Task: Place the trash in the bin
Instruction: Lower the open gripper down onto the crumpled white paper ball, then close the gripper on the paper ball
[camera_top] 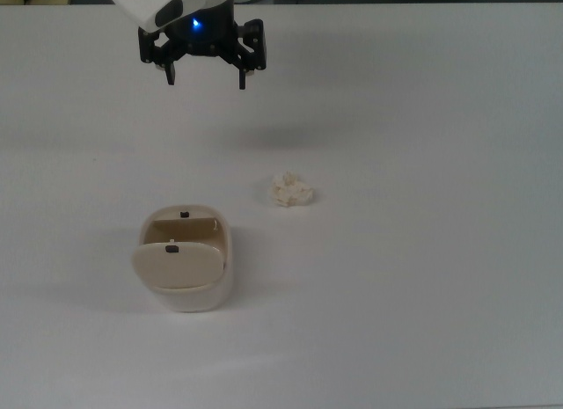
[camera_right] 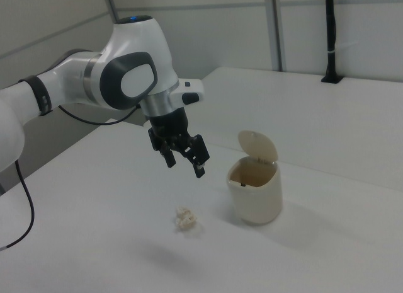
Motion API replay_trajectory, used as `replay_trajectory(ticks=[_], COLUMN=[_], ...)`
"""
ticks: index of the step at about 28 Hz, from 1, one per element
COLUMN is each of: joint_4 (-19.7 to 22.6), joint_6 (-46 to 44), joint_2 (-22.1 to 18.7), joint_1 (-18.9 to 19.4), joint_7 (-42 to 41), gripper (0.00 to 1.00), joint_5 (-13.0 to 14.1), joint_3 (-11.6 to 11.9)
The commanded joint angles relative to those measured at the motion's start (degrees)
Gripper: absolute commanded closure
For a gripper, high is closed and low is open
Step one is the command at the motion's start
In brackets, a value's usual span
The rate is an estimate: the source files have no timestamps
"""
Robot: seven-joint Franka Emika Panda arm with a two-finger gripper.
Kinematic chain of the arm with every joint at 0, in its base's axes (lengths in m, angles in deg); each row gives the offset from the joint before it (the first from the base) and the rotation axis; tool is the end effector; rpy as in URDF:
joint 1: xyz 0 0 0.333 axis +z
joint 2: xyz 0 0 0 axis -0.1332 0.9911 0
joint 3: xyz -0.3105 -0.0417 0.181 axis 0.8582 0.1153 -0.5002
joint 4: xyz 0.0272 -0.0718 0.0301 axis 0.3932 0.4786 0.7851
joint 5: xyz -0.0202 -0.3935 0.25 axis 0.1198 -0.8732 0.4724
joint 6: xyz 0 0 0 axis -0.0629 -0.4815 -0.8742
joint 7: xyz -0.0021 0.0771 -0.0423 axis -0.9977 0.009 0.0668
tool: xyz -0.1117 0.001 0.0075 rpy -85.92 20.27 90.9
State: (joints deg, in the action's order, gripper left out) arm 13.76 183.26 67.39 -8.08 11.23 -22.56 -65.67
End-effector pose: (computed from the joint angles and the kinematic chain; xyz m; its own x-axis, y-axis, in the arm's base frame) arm 0.6848 -0.0028 0.5920 0.9991 -0.0365 0.0220 -0.0375 -0.9982 0.0471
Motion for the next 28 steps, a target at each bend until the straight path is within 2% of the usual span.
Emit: replay_trajectory(ticks=[1,7,10,11,16,17,23,27,28], joint_4=[1.8,2.2,2.3,2.2,2.3,2.3,2.3,2.6,2.6], joint_6=[0.3,2.3,4.2,5.3,8.7,10.0,13.7,14.5,15.1], joint_2=[1.7,6.3,8.7,10.6,14.7,16.1,19.8,19.8,19.8], joint_1=[4.4,8.6,10.4,11.4,13.1,13.2,13.3,13.2,13.2], joint_7=[6.7,6.3,4.6,3.0,-2.3,-5.5,-14.8,-15.1,-15.0], gripper=[0.0,0.0,0.0,0.0,0.0,0.0,0.0,0.0,0.06], joint_5=[1.0,-0.5,-2.2,-3.7,-6.8,-7.3,-7.4,-7.4,-7.3], joint_3=[0.1,0.1,0.1,0.1,0.1,0.1,0.2,0.2,0.2])
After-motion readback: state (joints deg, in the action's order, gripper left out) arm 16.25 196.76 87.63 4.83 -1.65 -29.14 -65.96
